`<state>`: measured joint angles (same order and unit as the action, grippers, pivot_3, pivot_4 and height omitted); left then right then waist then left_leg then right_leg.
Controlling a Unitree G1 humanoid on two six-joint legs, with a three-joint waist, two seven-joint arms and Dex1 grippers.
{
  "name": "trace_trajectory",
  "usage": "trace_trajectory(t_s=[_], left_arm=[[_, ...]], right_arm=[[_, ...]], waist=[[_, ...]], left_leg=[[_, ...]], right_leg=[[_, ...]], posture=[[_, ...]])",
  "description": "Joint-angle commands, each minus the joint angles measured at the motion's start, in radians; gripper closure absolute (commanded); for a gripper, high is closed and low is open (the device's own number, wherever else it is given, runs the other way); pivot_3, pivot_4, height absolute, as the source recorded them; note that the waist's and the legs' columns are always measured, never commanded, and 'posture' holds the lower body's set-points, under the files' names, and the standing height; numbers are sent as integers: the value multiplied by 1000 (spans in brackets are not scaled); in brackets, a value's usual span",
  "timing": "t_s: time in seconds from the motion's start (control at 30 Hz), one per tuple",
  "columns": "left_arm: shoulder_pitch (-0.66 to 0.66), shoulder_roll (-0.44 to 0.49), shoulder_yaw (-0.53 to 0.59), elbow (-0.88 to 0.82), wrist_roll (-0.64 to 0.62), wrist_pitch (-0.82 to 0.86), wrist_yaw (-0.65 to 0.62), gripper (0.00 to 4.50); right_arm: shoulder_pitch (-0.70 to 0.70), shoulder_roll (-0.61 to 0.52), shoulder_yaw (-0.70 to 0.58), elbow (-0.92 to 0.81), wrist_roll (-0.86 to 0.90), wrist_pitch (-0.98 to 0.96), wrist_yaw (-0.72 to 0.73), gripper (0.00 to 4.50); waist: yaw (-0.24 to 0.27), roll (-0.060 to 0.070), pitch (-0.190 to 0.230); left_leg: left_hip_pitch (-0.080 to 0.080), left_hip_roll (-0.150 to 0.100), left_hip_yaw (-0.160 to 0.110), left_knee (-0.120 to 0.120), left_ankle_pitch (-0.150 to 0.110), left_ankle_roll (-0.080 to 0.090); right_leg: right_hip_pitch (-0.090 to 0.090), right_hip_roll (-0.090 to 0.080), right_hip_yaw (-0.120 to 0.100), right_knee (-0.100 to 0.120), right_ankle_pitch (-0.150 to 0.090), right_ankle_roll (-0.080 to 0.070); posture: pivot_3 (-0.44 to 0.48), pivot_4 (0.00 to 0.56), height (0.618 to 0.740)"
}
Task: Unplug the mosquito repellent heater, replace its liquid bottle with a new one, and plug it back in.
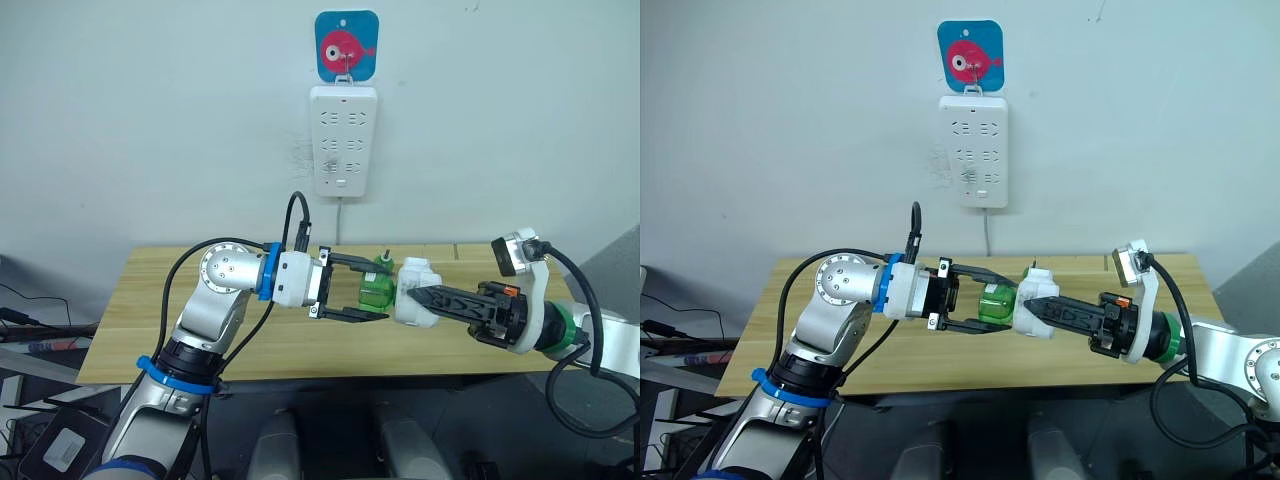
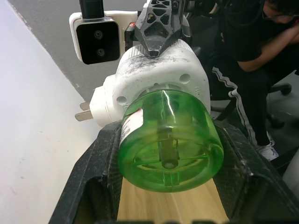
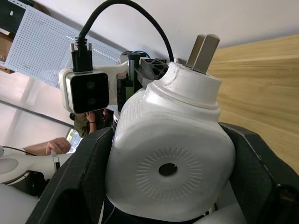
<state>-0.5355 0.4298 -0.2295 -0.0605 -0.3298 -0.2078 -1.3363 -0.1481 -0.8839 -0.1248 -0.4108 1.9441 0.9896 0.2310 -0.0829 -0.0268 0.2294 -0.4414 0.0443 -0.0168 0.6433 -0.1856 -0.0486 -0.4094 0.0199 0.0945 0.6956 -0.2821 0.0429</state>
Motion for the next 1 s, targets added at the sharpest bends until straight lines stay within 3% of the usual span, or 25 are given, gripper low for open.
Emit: trace_trajectory(t_s=[0.03, 0.1, 0.23, 0.3, 0.37, 0.47, 0.67, 1.0], left_arm=[[8, -18, 18, 18, 12, -88, 31, 2257], [20, -28, 28, 33, 9, -134, 41, 2257], [52, -32, 34, 58, 10, -200, 60, 2257], [67, -26, 27, 70, 13, -227, 56, 2257], [75, -22, 19, 80, 13, -248, 52, 2257], [76, -23, 8, 94, 7, -274, 40, 2257], [51, -45, -8, 122, 5, -317, 29, 2257], [51, -57, -24, 132, 16, -397, 33, 2257]], right_arm=[[-4, -48, -20, -49, 15, 8, -20, 403], [8, -89, -36, -41, -28, 24, -25, 0], [53, -180, -130, -9, -181, 58, 99, 0], [36, -206, -199, 27, -193, 46, 127, 390], [0, -239, -238, 36, -170, 59, 159, 917], [-83, -265, -224, 23, -123, 67, 165, 2138], [-291, -164, -33, 64, -117, 64, 64, 4479], [-441, -79, 101, 185, -165, 169, 59, 4500]], waist=[[0, 0, 0], [0, 0, 0], [1, 0, 0], [0, 0, 0], [0, 0, 0], [-1, 0, 0], [-5, 0, 0], [-1, 0, 0]], left_leg=[[0, 0, 0, 0, 0, 0], [0, 0, 0, 0, 0, 0], [0, 0, 0, 0, 0, 0], [0, 0, 0, 0, 0, 0], [0, 0, 1, 0, 0, 0], [1, 0, 2, 0, 0, 1], [2, 1, 3, -1, -1, 2], [-1, 1, 2, -1, -2, 4]], right_leg=[[0, 0, 0, 0, 0, 0], [0, 0, 0, 0, 0, 0], [0, 0, 0, -1, 0, 0], [0, 0, 0, -1, 0, 0], [0, 0, 1, -1, 0, 0], [0, 0, 2, -1, 0, 0], [0, 1, 2, -2, 0, 0], [0, 0, 2, -5, 0, 0]], posture=[[-99, 179, 740], [-98, 180, 740], [-97, 183, 740], [-100, 185, 740], [-108, 189, 740], [-121, 191, 740], [-120, 196, 740], [-97, 200, 740]])
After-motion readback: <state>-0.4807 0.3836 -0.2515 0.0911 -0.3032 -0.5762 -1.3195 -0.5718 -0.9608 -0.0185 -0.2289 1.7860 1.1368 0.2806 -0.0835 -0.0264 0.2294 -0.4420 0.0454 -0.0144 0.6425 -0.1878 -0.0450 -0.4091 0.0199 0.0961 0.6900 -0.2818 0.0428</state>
